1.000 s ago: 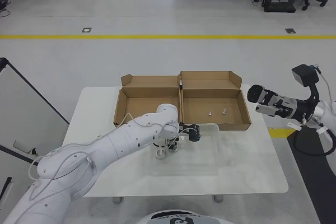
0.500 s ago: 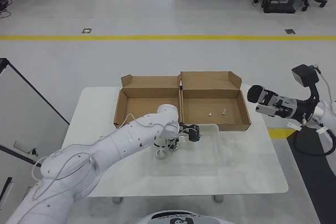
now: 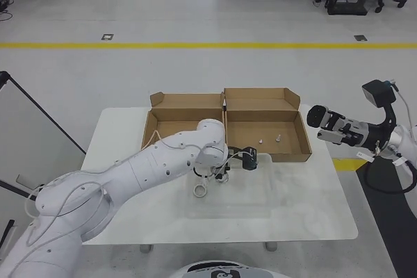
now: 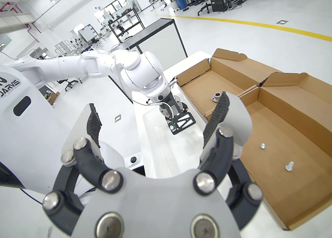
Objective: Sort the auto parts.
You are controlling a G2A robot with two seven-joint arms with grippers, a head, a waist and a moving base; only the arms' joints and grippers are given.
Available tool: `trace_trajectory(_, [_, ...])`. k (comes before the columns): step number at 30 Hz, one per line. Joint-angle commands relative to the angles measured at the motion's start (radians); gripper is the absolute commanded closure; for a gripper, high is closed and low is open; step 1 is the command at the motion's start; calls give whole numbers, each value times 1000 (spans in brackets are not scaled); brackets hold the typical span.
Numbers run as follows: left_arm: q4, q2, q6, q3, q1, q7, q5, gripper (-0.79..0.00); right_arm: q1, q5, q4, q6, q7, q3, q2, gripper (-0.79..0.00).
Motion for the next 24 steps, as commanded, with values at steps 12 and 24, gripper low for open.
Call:
trace_trajectory(12, [-310, 147, 2, -168, 29, 22, -47, 0, 0, 0, 0, 0, 0, 0, 0, -785])
trace_trajectory(24, [-437, 300, -130, -466, 271, 276, -1, 0, 0, 0, 0, 0, 0, 0, 0, -785])
